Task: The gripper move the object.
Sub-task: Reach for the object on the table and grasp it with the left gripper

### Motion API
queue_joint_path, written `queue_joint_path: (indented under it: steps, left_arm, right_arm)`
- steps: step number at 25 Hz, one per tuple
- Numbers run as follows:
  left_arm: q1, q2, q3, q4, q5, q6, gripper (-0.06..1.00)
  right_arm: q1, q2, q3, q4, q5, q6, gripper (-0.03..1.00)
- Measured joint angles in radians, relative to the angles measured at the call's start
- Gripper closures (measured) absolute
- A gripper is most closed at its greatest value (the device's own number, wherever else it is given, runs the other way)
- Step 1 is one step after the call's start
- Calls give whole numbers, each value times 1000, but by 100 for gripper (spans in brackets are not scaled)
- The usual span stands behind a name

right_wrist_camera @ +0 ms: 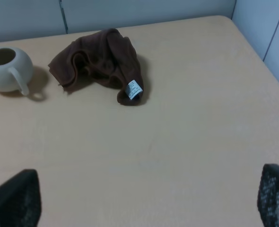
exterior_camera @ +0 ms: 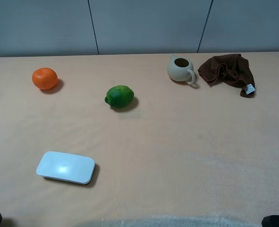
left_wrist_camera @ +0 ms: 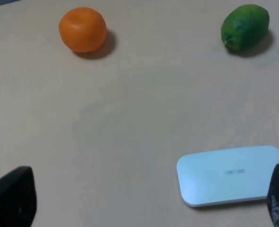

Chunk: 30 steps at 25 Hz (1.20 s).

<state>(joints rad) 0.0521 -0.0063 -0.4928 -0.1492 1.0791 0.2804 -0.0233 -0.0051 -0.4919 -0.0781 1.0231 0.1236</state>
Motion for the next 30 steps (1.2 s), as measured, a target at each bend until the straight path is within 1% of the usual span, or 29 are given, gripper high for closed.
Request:
queue_joint_path:
  steps: [25,30]
  left_arm:
    - [0,0,0,0,0,-1,-5]
    - [0,0,-4,25,-19,-67,-5]
  right_arm:
    - [0,0,0,1,1,0,27]
    - [0,0,0,1,1,0,27]
